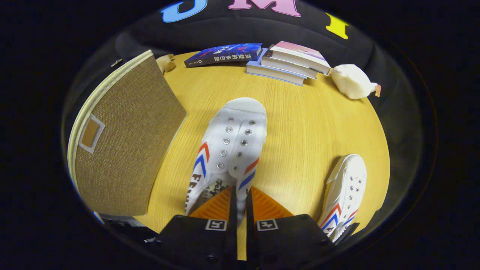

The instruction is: Open the storage box then place both shoes into the box .Put the left shoe in first, then the right shoe, with the right side of both shoes facing outward in a uniform manner.

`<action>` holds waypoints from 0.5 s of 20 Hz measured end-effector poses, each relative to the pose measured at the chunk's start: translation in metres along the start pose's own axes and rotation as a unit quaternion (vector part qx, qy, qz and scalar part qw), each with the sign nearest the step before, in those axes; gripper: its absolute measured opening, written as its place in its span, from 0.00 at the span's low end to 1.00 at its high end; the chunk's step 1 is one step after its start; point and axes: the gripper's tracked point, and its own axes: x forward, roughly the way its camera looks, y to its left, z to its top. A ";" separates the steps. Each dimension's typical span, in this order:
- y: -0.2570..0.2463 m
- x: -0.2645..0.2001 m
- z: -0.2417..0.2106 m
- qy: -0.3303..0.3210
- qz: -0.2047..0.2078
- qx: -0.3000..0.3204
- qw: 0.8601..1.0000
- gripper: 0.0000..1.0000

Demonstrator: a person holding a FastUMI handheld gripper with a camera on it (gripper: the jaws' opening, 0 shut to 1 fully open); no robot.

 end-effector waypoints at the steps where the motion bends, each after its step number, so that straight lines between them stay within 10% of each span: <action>1: 0.000 0.001 0.000 -0.004 -0.007 -0.008 1.000 0.10; 10: 0.000 -0.004 0.002 -0.019 0.004 0.062 0.998 0.05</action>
